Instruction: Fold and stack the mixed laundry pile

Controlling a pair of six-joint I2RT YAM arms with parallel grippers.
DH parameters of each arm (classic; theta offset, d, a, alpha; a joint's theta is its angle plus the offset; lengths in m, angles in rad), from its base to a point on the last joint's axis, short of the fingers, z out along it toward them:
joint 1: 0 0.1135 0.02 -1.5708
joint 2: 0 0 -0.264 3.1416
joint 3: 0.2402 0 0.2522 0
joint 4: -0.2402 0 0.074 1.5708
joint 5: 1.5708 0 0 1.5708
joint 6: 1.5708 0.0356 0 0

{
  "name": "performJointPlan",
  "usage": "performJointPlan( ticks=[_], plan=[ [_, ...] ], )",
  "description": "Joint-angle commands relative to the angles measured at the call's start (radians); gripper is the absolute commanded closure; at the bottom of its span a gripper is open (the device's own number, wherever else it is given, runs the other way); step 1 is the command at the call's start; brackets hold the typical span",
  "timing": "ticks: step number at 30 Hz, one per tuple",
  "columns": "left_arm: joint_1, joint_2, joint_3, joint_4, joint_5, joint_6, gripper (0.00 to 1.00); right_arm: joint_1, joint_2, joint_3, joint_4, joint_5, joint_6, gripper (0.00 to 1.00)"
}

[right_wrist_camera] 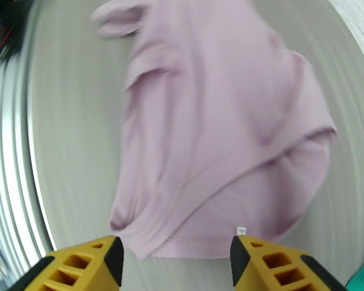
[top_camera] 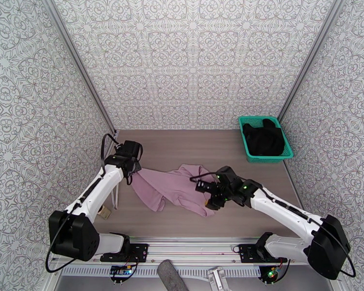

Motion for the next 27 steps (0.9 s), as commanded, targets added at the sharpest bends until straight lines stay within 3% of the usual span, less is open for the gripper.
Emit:
performJointPlan(
  ticks=[1,12,27],
  plan=[
    [0.028,0.016,0.046,0.035,0.028,0.046,1.0,0.057,0.024,-0.009,-0.001,-0.046,-0.175,0.37],
    [0.053,0.053,0.067,0.042,0.058,0.073,1.0,0.129,0.212,0.037,-0.031,0.06,-0.248,0.42],
    [0.057,0.053,0.057,0.047,0.063,0.077,1.0,0.144,0.326,0.028,0.027,0.061,-0.224,0.43]
  ],
)
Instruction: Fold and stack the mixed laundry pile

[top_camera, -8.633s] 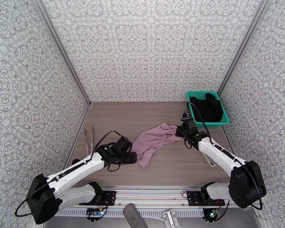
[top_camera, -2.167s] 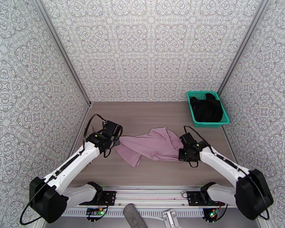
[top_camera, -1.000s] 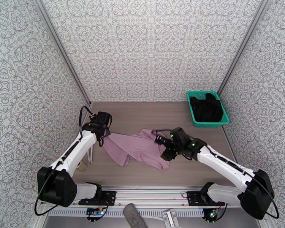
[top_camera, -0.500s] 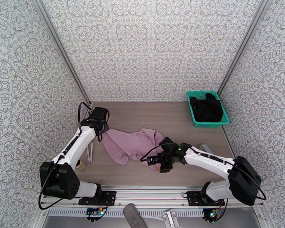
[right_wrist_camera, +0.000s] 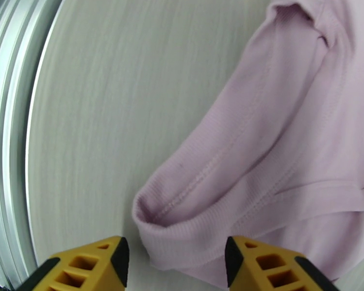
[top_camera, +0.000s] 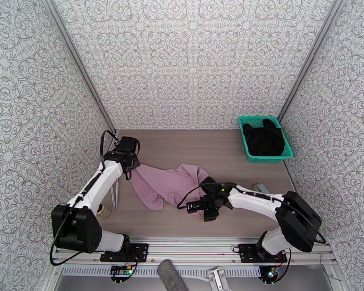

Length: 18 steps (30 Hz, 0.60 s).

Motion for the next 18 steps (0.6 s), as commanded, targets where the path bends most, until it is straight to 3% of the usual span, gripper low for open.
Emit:
performJointPlan(
  ticks=[1,14,18],
  plan=[
    [0.013,0.001,0.016,0.019,0.012,0.014,1.0,0.019,0.028,0.021,0.011,0.008,0.005,0.43],
    [0.016,-0.004,0.006,0.022,0.017,0.016,1.0,0.039,0.077,0.021,0.03,0.049,0.035,0.6],
    [0.015,-0.009,0.003,0.021,0.019,0.015,1.0,0.038,0.054,0.02,0.037,0.083,0.044,0.8]
  ],
)
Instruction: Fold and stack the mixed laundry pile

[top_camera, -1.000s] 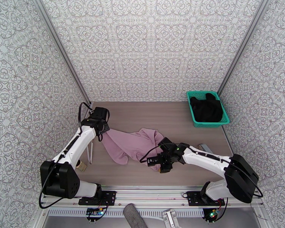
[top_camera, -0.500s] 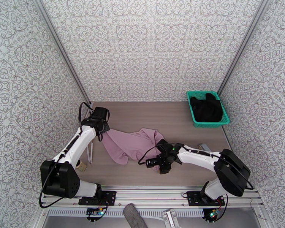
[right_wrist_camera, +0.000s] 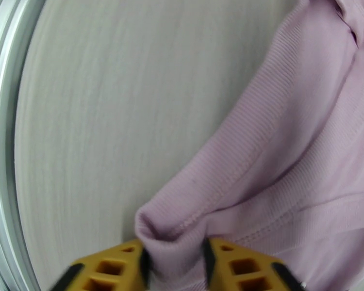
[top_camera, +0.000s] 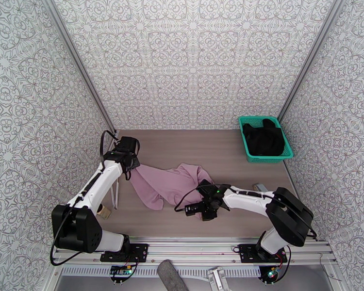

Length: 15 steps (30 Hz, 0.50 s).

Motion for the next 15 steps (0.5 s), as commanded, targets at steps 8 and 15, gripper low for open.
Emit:
performJointPlan(
  ticks=[8,15],
  plan=[
    [0.02,-0.039,0.024,-0.012,0.021,0.019,1.0,-0.047,-0.224,0.053,-0.039,0.036,0.041,1.0],
    [0.043,-0.134,0.15,-0.14,0.025,0.053,1.0,-0.159,-0.543,0.161,-0.061,0.093,0.133,1.0]
  ],
)
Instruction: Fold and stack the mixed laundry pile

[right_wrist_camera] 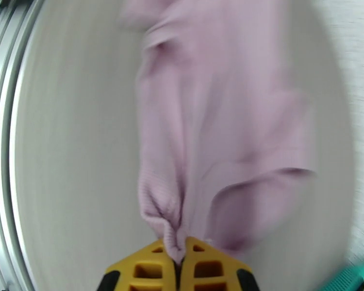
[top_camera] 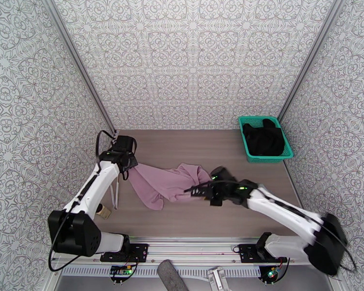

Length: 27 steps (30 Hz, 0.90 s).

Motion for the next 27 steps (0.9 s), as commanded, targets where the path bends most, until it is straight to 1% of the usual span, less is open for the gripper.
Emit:
performJointPlan(
  ticks=[1,5,10,13,16,18,20,23,27],
  plan=[
    [0.021,-0.086,0.121,-0.099,0.007,0.043,1.0,-0.036,-0.122,0.094,-0.036,0.063,0.069,1.0],
    [0.042,-0.145,0.288,-0.214,0.042,0.089,1.0,-0.059,-0.224,0.205,-0.072,0.168,0.1,1.0],
    [0.111,-0.178,0.574,-0.365,0.194,0.161,1.0,-0.062,-0.315,0.338,-0.101,0.29,0.143,1.0],
    [0.115,-0.173,0.751,-0.452,0.258,0.192,1.0,-0.063,-0.36,0.401,-0.128,0.3,0.171,1.0],
    [0.115,-0.176,0.883,-0.511,0.339,0.206,1.0,-0.062,-0.399,0.446,-0.157,0.27,0.192,1.0],
    [0.115,-0.188,0.926,-0.542,0.394,0.206,1.0,-0.061,-0.418,0.477,-0.192,0.245,0.205,1.0],
    [0.115,-0.207,0.931,-0.56,0.446,0.202,1.0,-0.061,-0.43,0.502,-0.229,0.23,0.218,1.0],
    [0.114,-0.24,0.912,-0.583,0.499,0.196,1.0,-0.061,-0.449,0.52,-0.273,0.204,0.237,1.0],
    [0.113,-0.282,0.851,-0.598,0.539,0.187,1.0,-0.061,-0.462,0.509,-0.31,0.196,0.254,1.0]
  ],
)
